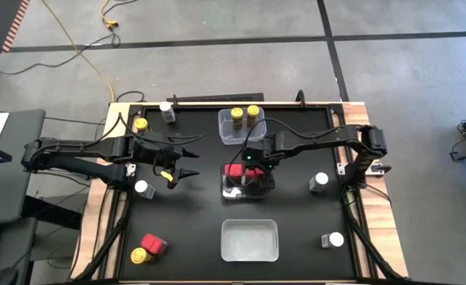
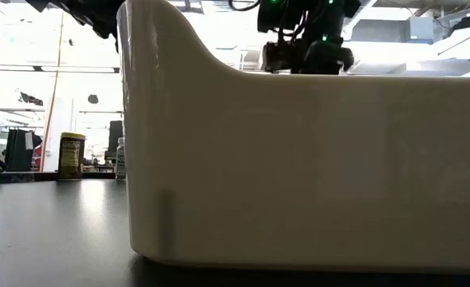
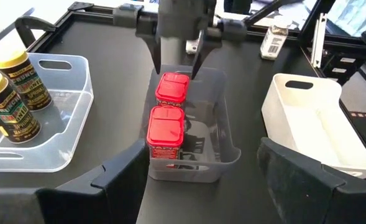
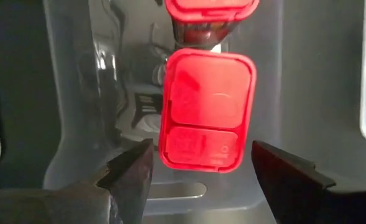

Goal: Sort spices by type
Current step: Put the right red seasoning can into the black bin

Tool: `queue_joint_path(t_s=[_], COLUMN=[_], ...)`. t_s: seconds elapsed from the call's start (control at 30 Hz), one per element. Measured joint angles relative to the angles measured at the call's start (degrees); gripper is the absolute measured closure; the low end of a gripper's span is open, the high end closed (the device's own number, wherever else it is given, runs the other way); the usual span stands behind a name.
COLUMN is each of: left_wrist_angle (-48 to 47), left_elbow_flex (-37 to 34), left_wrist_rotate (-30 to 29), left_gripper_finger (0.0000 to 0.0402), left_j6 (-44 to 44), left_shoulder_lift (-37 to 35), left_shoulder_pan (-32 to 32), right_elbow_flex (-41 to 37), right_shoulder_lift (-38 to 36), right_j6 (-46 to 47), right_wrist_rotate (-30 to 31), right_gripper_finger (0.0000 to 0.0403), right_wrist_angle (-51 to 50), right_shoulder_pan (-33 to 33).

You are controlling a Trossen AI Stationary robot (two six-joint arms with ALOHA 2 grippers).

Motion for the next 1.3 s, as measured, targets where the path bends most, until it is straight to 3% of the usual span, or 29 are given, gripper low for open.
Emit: queue_joint_path(t_s=[0.37,0.73,1.3], left_wrist_angle=[-0.28,-0.39,-0.39], left_elbow_flex=[0.0,0.0,0.0], left_wrist_rotate=[0.0,0.0,0.0], left_gripper_finger=[0.0116,0.0116,0.0116], left_j6=[0.0,0.02,0.02], left_shoulder_lift=[0.0,0.0,0.0], left_shoulder_pan=[-0.02,0.0,0.0], right_elbow_flex=[0.0,-1.03,-1.07], right_shoulder_lift=[-4.73,-1.43,0.8], right_j6=[7.45,5.75,8.98], right_wrist_rotate=[-0.02,-0.11,-1.97], right_gripper_finger=[0.0104,0.0104,0.0104], right_wrist_angle=[0.32,5.05,4.28], right_shoulder_pan=[2.35,8.01,8.12])
